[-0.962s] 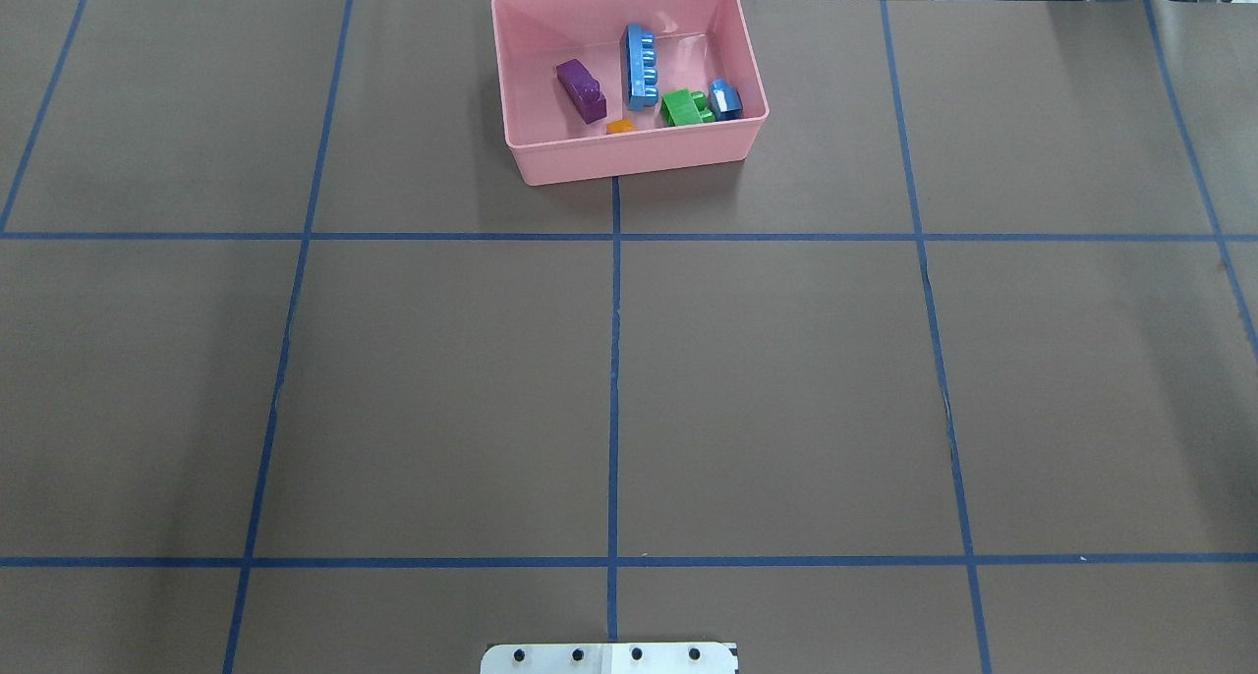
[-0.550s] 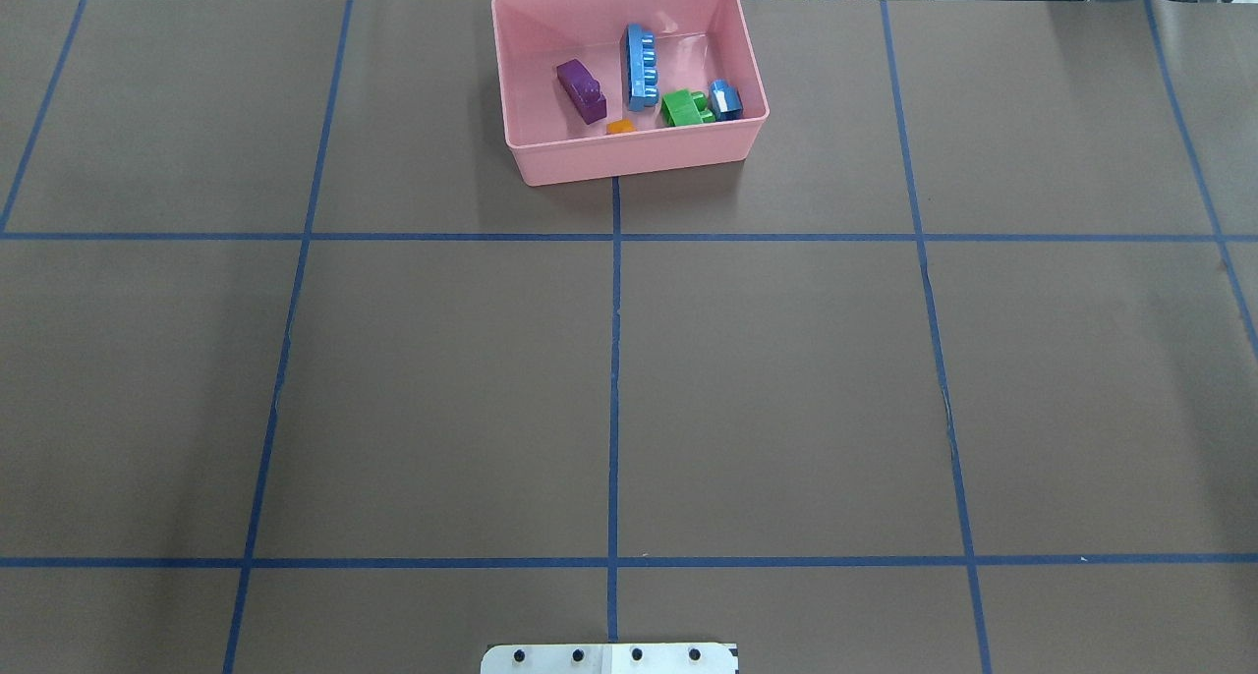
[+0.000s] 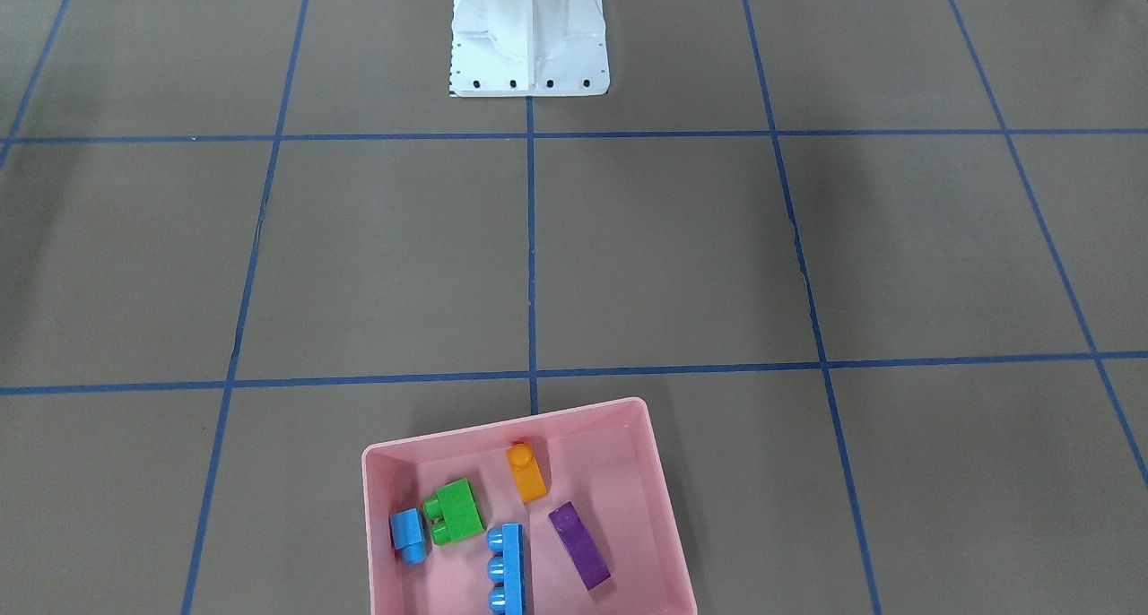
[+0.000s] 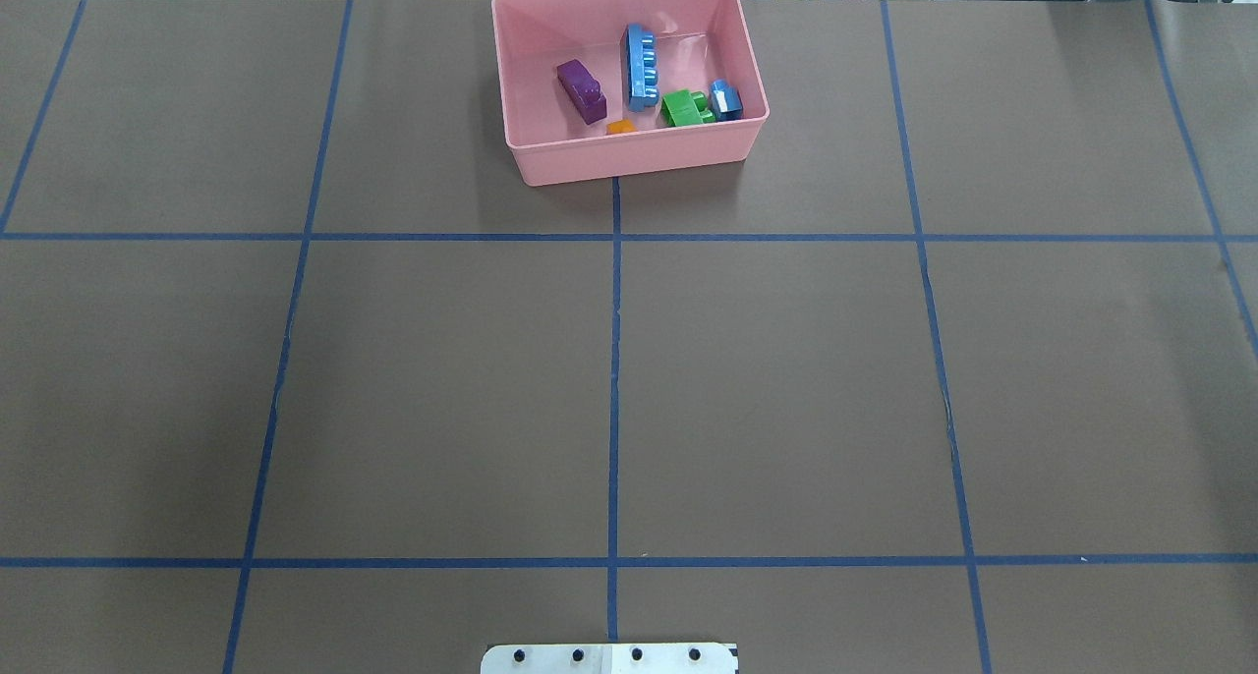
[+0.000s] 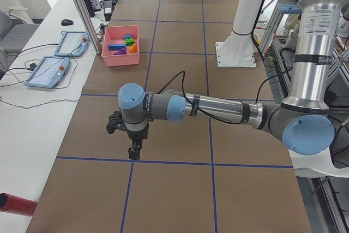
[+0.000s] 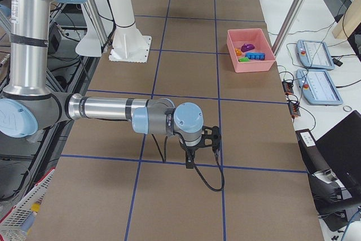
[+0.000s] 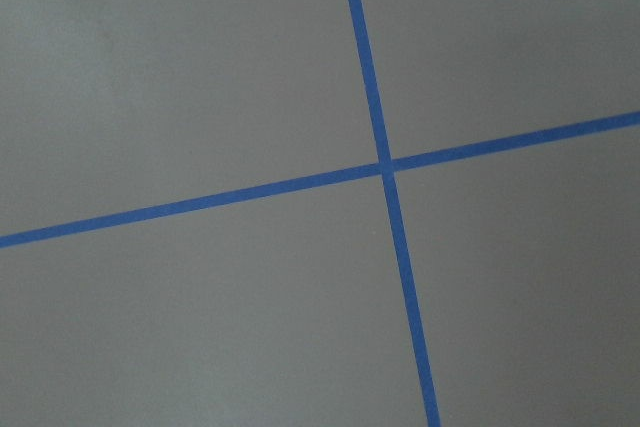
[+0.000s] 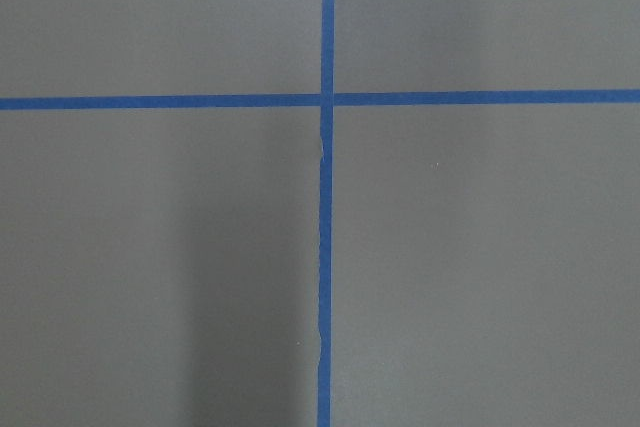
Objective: Put all blocks into box
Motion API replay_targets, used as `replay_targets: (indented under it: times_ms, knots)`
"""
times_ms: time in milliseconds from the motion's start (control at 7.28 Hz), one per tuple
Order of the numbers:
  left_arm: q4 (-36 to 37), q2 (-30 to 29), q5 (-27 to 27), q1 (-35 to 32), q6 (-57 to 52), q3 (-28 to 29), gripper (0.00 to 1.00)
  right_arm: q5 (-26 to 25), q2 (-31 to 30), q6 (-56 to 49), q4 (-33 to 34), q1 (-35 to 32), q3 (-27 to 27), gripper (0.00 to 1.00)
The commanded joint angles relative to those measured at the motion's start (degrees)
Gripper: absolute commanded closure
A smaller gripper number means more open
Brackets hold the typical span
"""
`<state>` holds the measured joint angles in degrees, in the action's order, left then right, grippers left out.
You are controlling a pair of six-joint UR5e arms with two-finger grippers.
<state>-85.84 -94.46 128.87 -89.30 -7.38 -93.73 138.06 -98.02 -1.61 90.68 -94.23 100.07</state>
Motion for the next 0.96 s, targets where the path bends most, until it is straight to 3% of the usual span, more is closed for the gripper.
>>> replay_targets:
  times_ms: [0,825]
  knots:
    - [0.32,-0.29,-0.02,-0.17,0.00,0.30,0.00,-1.38,2.29,0.12,4.83,1.84,2.31,0.00]
    - [0.14,-0.11,-0.02,-0.17,-0.09,0.04,0.00,-1.92,2.31,0.65,6.26,2.38,3.46,0.00]
